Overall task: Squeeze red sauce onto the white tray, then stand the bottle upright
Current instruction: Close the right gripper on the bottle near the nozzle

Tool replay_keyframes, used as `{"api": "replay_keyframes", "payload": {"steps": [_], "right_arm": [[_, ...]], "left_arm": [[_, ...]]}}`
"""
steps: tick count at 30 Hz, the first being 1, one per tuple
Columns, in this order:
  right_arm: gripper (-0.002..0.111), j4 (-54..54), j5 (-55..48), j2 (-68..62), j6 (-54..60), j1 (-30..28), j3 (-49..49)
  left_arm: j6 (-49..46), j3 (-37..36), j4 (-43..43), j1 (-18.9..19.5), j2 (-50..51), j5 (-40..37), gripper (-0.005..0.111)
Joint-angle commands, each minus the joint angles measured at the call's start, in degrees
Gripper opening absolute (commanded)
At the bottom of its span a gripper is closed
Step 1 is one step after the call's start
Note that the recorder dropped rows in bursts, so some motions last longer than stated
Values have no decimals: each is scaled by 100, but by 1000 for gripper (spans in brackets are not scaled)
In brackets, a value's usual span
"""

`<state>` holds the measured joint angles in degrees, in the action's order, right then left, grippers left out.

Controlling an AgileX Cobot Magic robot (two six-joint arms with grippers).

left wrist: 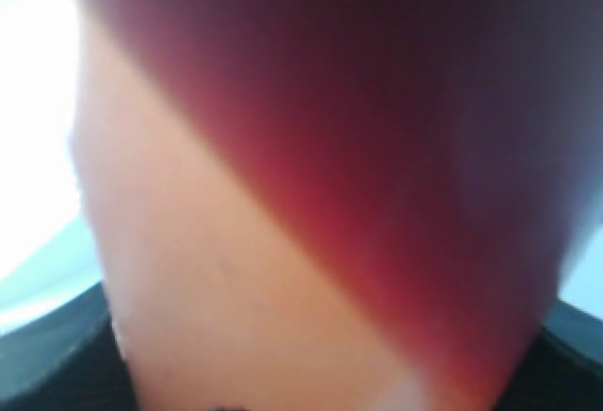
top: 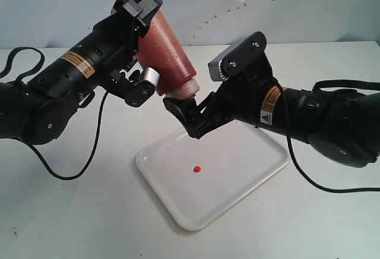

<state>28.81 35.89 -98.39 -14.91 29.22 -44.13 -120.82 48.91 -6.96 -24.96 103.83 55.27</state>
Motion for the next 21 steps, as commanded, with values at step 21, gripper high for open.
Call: {"api": "replay_keyframes", "payload": {"steps": [21], "right_arm": [[94,378,-315,4,-861,3,-603]], "left_arm": [[91,76,-322,-29,-105,276,0]]}}
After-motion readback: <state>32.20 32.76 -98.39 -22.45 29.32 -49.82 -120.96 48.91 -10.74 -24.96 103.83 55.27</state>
